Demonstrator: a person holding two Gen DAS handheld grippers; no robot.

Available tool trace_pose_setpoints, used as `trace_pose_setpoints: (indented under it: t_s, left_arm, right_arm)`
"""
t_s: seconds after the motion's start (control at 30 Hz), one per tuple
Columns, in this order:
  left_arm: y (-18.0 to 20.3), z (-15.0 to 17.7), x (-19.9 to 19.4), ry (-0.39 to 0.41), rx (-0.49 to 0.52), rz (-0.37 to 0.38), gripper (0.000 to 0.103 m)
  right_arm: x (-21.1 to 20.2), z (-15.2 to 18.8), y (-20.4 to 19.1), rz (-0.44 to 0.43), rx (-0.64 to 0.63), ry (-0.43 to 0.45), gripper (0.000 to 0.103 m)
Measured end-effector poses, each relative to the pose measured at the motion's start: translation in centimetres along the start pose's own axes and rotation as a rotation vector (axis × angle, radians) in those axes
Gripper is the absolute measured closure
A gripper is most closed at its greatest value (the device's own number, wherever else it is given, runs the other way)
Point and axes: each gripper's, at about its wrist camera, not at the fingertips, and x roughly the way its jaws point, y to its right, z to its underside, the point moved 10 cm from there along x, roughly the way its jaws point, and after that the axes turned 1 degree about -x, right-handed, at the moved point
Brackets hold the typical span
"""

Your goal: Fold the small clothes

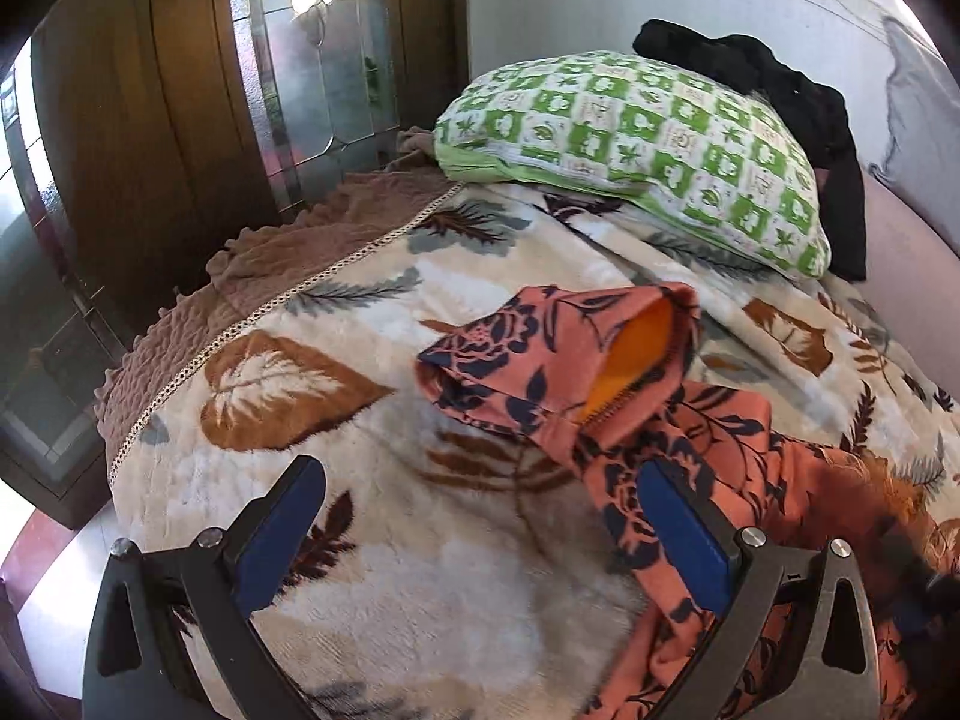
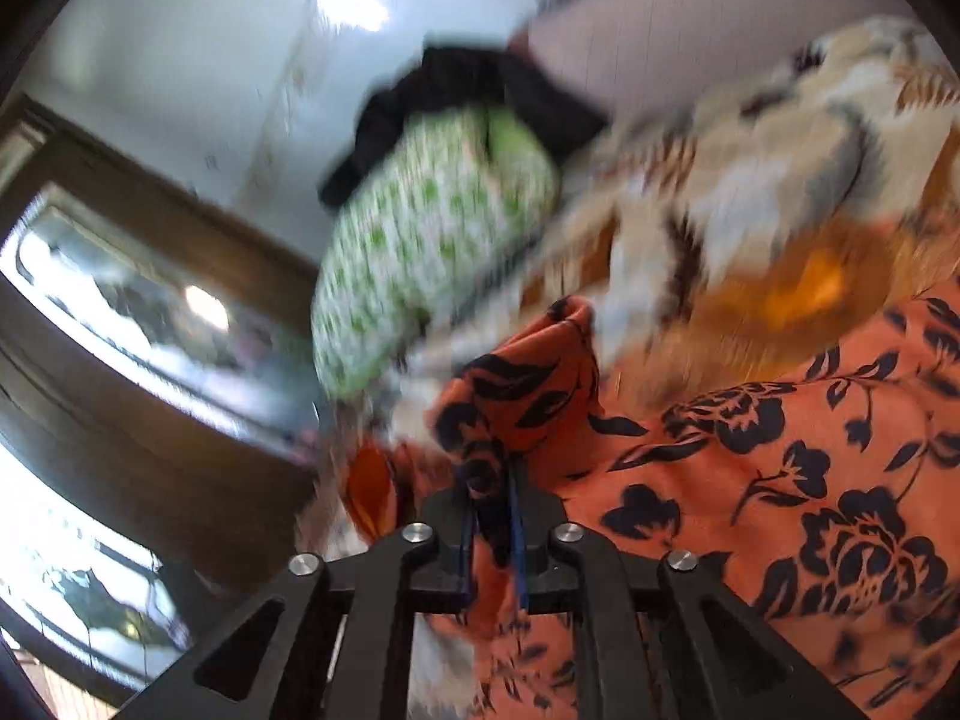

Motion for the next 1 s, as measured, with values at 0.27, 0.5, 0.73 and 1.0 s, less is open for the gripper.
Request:
trace_pose_setpoints:
  t_s: [0.27,0.5,0.73,1.0]
  left_arm:
    - [2.8,0.8,0.3,-0.02,0.062,0.039,0.0]
    - [5.6,2.7,2.0,-0.065,0.165,0.0,0.0]
    - [-2.3,0.1,4.7,-0.13,-0.104,0.006,0.0]
    - [-6.6,-2.2,6.7,-0.145,-0.43,0.239,0.0]
  right_arm:
    - [-4.5,3.6,3.0,0.0,-0.09,-0.009,0.018]
    - [-10.8,1.5,13.4,0.383,-0.109,0.031,0.033]
    - [-14.0,1.8,13.7,0.316,-0.21,0.112,0.059]
    - [-12.3,2.5,11.8,0.147,-0.161,0.069,0.058]
